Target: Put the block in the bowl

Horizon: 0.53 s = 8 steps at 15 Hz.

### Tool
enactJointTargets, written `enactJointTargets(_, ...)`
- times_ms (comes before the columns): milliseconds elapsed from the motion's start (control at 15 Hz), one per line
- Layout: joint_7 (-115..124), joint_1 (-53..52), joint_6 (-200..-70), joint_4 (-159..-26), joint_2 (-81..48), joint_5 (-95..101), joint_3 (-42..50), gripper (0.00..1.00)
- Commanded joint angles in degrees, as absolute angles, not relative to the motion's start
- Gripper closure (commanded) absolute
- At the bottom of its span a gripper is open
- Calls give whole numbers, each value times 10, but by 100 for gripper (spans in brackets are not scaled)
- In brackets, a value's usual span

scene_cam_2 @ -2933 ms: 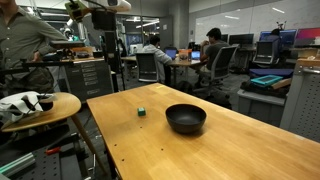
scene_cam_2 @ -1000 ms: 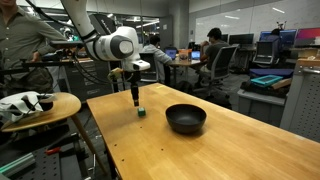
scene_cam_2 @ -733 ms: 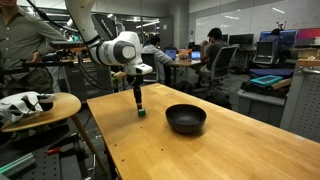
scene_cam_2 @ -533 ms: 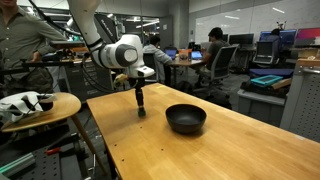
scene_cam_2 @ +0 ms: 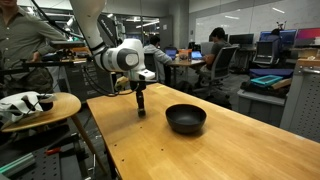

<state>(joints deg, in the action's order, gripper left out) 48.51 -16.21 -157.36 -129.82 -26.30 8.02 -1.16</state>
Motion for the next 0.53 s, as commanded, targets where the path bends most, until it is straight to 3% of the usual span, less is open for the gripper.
enactJointTargets(0,453,-169,-1582,-1287,-269,56,-14,49)
enactJointTargets(267,434,-172,-1582,-1290,-271,53,-16,79)
enactJointTargets(467,421,-171,-1582,-1295,-269,47,-19,79)
